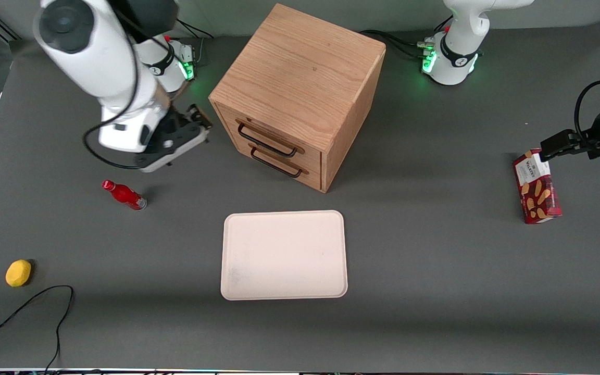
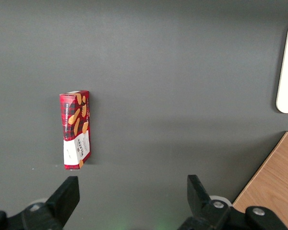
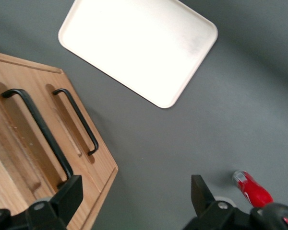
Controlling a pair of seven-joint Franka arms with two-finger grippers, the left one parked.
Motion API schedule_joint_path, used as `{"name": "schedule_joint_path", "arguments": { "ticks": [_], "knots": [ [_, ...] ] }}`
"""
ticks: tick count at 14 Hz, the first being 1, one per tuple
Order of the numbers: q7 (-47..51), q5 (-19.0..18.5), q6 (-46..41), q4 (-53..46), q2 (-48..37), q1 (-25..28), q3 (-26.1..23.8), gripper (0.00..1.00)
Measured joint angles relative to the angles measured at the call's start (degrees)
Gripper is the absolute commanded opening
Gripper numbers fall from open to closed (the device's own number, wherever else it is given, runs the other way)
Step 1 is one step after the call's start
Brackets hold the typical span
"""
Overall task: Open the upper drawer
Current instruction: 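Move the right gripper toward the cabinet's upper drawer handle, then lower the right gripper around the upper black drawer handle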
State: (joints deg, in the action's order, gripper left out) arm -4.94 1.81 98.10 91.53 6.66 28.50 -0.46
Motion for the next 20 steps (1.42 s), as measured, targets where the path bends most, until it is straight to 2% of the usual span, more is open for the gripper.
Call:
{"name": "schedule_joint_path", "arguments": {
  "ticks": [8,20],
  "knots": [
    [1.53,0.0,2.98,0.0,3.13,6.57,0.05,1.0],
    [-1.69,0.0,2.99,-0.02,3.15,9.5,0.09,1.0]
  ]
}}
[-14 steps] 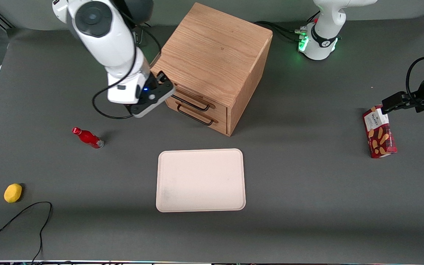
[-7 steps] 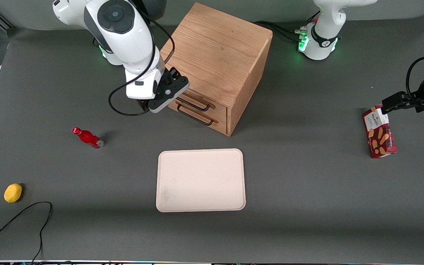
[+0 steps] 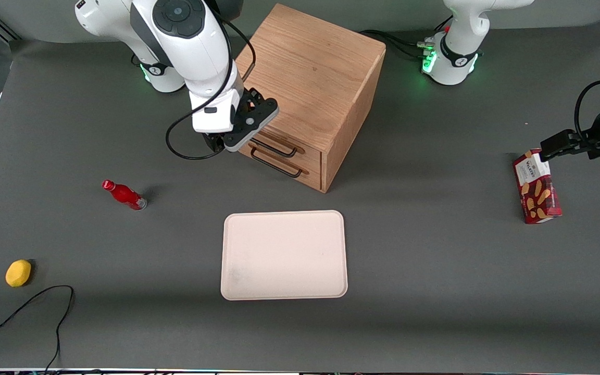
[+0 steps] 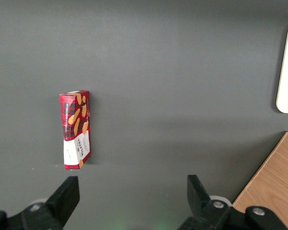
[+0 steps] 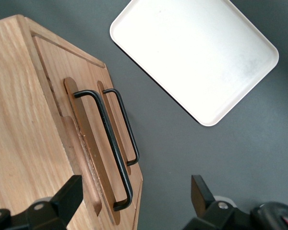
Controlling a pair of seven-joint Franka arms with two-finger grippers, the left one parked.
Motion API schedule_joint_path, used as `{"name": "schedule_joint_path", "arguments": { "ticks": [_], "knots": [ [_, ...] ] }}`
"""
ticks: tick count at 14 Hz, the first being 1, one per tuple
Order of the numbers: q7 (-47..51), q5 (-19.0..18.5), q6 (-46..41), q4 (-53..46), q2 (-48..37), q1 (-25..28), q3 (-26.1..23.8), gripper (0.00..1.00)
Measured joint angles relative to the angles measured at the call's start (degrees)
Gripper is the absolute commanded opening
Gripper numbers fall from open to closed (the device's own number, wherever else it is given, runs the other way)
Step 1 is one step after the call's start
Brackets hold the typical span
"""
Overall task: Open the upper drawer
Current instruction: 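Lower the right gripper around the upper black drawer handle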
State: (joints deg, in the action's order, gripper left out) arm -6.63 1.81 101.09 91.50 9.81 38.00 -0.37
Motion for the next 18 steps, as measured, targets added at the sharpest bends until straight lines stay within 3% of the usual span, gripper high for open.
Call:
{"name": "schedule_joint_path", "arguments": {
  "ticks": [6,12,18],
  "knots": [
    [-6.27,0.27,0.15,0.12,0.0,-0.07,0.9,1.0],
    [-10.87,4.0,0.24,0.64,0.0,-0.08,1.61,1.0],
    [-12.22,5.01,0.24,0.73,0.01,-0.08,1.61,1.0]
  ]
}}
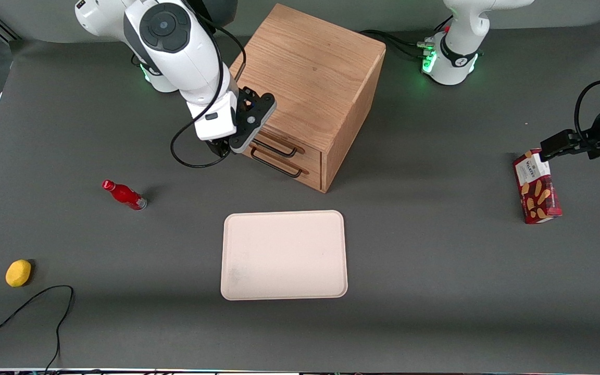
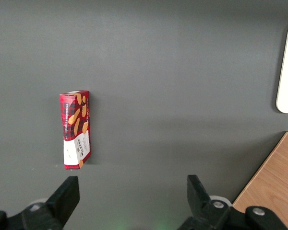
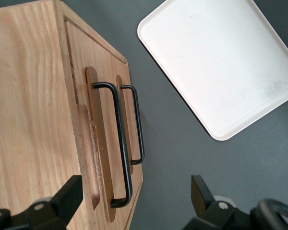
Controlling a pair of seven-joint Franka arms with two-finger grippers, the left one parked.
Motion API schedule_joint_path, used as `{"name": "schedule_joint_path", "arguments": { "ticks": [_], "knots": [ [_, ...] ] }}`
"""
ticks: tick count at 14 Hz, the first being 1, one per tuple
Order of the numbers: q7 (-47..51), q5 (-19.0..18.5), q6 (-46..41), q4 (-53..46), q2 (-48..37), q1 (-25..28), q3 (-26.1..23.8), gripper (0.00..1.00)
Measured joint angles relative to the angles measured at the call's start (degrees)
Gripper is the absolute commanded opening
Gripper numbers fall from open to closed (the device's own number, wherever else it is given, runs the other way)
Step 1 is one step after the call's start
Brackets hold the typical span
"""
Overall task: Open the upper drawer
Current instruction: 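Lower the right gripper around the upper black drawer handle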
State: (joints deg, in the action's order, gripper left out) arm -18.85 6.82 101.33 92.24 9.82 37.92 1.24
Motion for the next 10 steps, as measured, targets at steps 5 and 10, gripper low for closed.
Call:
{"name": "schedule_joint_path", "arguments": {
  "ticks": [5,10],
  "knots": [
    [-1.97,0.08,0.95,0.34,0.22,0.0,0.0,1.0],
    [-3.69,0.08,2.3,1.42,0.32,0.0,0.0,1.0]
  ]
}}
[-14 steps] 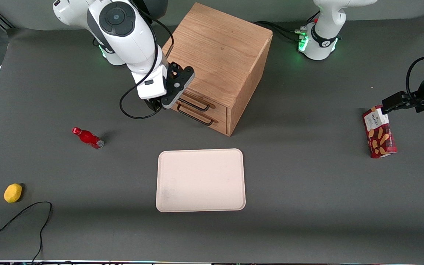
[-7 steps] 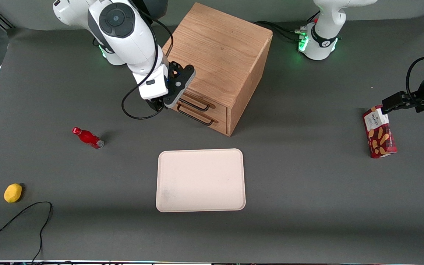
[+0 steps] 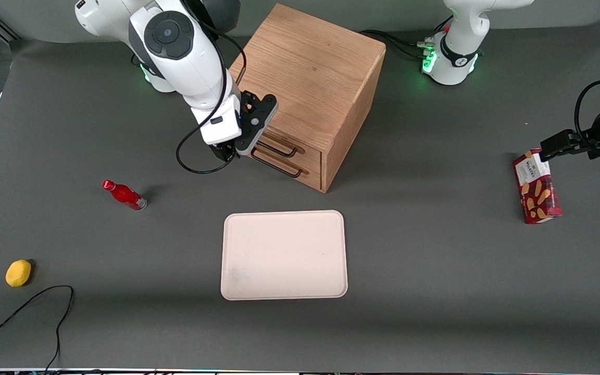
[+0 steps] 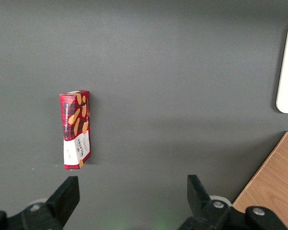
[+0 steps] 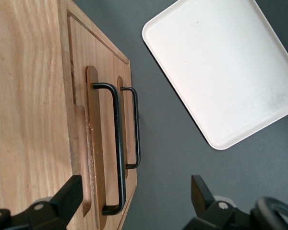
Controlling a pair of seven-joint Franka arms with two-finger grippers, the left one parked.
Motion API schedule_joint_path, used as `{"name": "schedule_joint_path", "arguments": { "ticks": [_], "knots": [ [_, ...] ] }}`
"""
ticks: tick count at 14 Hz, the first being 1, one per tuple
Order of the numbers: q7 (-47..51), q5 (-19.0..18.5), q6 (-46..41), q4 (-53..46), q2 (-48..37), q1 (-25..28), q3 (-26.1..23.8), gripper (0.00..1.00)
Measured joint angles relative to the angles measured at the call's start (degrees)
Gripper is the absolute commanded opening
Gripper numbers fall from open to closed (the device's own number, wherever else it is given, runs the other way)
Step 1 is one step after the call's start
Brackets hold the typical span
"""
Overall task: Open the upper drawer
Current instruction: 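Lower the right gripper around the upper black drawer handle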
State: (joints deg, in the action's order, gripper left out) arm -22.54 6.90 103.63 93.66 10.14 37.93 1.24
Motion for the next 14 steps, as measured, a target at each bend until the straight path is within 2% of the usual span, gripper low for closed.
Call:
{"name": "schedule_joint_path", "arguments": {
  "ticks": [14],
  "knots": [
    [-0.15,0.0,7.0,6.3,0.62,0.01,0.0,1.0]
  ]
}}
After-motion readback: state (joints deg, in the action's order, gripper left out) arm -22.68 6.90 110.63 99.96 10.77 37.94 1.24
